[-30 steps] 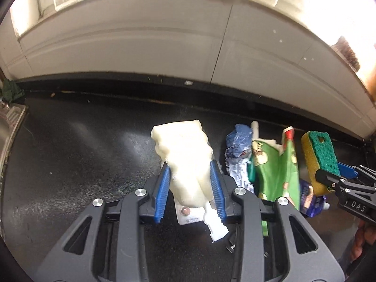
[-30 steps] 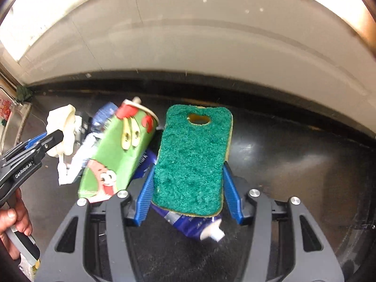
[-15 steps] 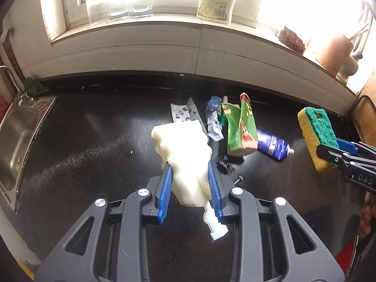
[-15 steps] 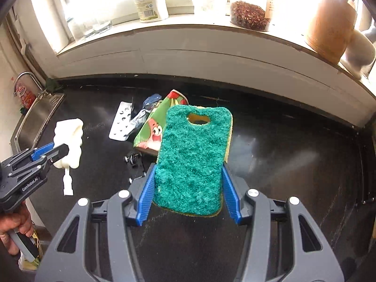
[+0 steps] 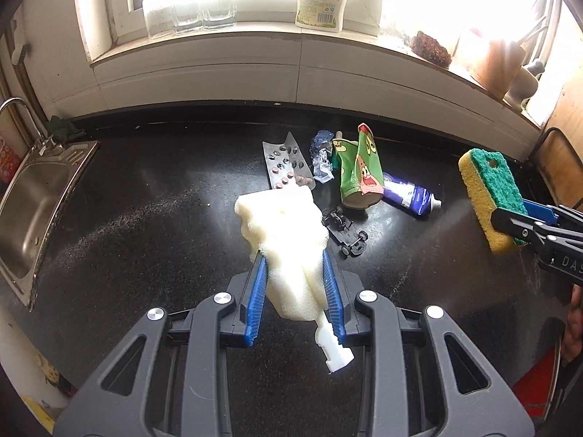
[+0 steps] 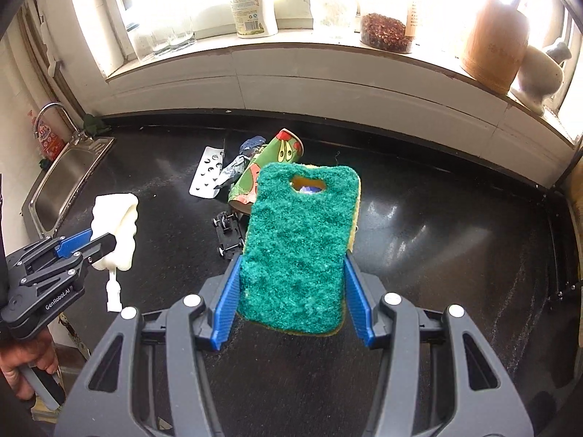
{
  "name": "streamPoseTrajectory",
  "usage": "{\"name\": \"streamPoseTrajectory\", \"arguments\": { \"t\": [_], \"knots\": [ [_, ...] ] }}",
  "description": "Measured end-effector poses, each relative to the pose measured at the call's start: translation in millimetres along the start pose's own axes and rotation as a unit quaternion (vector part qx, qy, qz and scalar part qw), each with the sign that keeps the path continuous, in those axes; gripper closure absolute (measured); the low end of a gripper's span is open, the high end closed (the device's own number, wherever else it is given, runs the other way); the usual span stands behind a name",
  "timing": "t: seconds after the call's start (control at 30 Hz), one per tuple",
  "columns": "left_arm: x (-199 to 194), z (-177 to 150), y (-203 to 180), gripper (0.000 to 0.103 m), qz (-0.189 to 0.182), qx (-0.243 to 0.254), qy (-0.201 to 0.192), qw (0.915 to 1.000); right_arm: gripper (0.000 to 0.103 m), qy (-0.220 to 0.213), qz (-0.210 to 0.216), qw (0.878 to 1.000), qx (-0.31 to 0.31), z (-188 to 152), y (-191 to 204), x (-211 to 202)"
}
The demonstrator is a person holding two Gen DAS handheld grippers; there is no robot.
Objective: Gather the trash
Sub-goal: 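Grasp the white foam packaging with the left tool while the right tool holds the sponge, then carry foam and sponge to the floor bin and open both tools over it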
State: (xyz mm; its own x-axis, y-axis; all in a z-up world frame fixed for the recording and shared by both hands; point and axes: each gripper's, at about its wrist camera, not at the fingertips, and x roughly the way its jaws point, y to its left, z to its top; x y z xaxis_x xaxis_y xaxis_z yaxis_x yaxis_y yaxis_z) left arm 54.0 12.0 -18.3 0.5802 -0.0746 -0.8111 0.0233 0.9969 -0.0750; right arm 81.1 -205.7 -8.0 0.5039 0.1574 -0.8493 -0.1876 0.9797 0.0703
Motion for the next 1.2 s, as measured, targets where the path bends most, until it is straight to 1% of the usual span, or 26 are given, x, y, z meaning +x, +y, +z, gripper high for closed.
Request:
{"name": "streamPoseTrajectory", "arguments": {
  "t": [0.13, 0.27, 0.4, 0.5, 0.57, 0.6, 0.67, 0.7, 0.8, 0.83, 0.87, 0.93, 1.0, 1.07, 1.13, 1.2],
  "knots": [
    [-15, -2, 10, 0.073, 0.013, -0.009, -0.014, 0.9998, 0.051, -0.001, 0.014, 1.0, -0.017, 4, 16, 1],
    [-40, -13, 35, 0.073, 0.039, -0.03, -0.029, 0.9984, 0.051, -0.006, 0.047, 0.997, -0.058, 12, 56, 1],
    [-70, -37, 78, 0.073, 0.082, -0.071, -0.038, 0.9934, 0.051, -0.013, 0.103, 0.987, -0.122, 16, 123, 1],
    [-92, -68, 118, 0.073, 0.122, -0.114, -0.034, 0.9855, 0.05, -0.006, 0.147, 0.974, -0.171, 11, 181, 4],
    [-106, -94, 144, 0.073, 0.145, -0.145, -0.029, 0.9784, 0.05, 0.004, 0.179, 0.962, -0.208, 2, 223, 4],
    [-112, -108, 158, 0.073, 0.156, -0.162, -0.025, 0.9741, 0.05, 0.01, 0.199, 0.953, -0.23, -5, 249, 4],
    [-124, -139, 185, 0.073, 0.175, -0.199, -0.014, 0.9641, 0.05, 0.021, 0.229, 0.937, -0.262, -19, 288, 4],
    [-130, -156, 198, 0.073, 0.183, -0.217, -0.009, 0.9588, 0.05, 0.031, 0.249, 0.926, -0.283, -30, 314, 4],
    [-142, -205, 228, 0.073, 0.2, -0.262, 0.005, 0.9442, 0.05, 0.058, 0.291, 0.894, -0.336, -63, 371, 3],
    [-144, -222, 238, 0.073, 0.203, -0.276, 0.012, 0.9393, 0.05, 0.07, 0.307, 0.881, -0.352, -75, 390, 4],
    [-146, -237, 244, 0.073, 0.205, -0.287, 0.016, 0.9354, 0.05, 0.077, 0.316, 0.873, -0.362, -83, 401, 4],
    [-147, -270, 260, 0.073, 0.208, -0.315, 0.024, 0.9257, 0.05, 0.101, 0.333, 0.853, -0.39, -107, 433, 7],
    [-146, -296, 274, 0.073, 0.203, -0.339, 0.024, 0.9182, 0.05, 0.128, 0.339, 0.838, -0.408, -128, 462, 15],
    [-140, -317, 286, 0.073, 0.197, -0.357, 0.024, 0.9129, 0.05, 0.158, 0.344, 0.825, -0.419, -146, 485, 27],
    [-133, -336, 301, 0.073, 0.192, -0.371, 0.018, 0.9084, 0.049, 0.177, 0.346, 0.817, -0.426, -158, 505, 39],
    [-123, -346, 312, 0.073, 0.184, -0.384, 0.015, 0.9048, 0.049, 0.193, 0.342, 0.809, -0.437, -170, 526, 53]
  ]
}}
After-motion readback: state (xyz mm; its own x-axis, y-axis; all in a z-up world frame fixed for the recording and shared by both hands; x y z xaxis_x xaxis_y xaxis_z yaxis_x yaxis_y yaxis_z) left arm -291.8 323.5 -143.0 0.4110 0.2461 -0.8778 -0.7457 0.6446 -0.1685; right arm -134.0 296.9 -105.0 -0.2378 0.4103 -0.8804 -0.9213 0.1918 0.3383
